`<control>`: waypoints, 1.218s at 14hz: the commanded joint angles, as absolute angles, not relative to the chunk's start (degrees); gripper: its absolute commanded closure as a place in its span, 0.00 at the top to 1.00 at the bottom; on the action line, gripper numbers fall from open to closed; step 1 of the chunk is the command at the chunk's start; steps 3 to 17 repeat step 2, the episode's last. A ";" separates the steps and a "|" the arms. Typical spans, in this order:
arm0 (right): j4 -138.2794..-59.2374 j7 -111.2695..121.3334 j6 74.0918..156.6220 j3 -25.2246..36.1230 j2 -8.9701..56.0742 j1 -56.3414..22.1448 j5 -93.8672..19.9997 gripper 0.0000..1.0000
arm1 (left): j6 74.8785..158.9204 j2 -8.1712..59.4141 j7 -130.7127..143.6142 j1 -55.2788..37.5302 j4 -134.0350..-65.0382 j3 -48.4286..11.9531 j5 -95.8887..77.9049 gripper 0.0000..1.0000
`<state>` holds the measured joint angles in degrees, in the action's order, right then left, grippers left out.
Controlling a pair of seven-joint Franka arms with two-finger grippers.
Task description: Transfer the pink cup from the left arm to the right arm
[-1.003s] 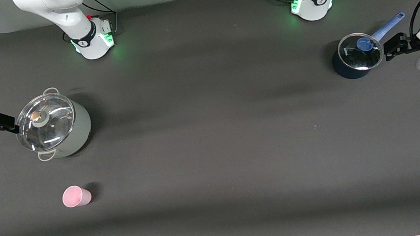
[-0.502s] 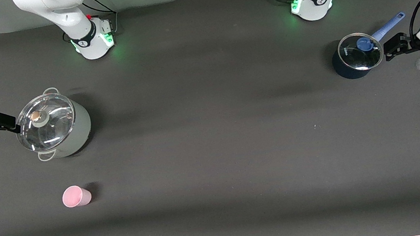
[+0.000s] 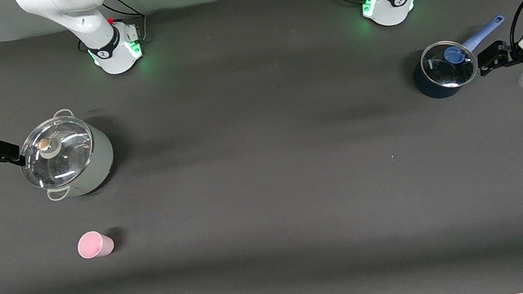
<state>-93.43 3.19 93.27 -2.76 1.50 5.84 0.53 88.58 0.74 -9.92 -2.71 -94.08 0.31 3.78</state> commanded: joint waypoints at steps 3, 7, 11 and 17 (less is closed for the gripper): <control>-93.25 3.96 93.08 -2.90 0.79 6.06 -0.26 1.00 | 89.74 -0.70 -10.20 -2.72 -95.71 0.35 3.43 1.00; -93.25 3.96 93.08 -2.90 0.79 6.06 -0.26 1.00 | 89.74 -0.70 -10.20 -2.72 -95.71 0.35 3.43 1.00; -93.25 3.96 93.08 -2.90 0.79 6.06 -0.26 1.00 | 89.74 -0.70 -10.20 -2.72 -95.71 0.35 3.43 1.00; -93.25 3.96 93.08 -2.90 0.79 6.06 -0.26 1.00 | 89.74 -0.70 -10.20 -2.72 -95.71 0.35 3.43 1.00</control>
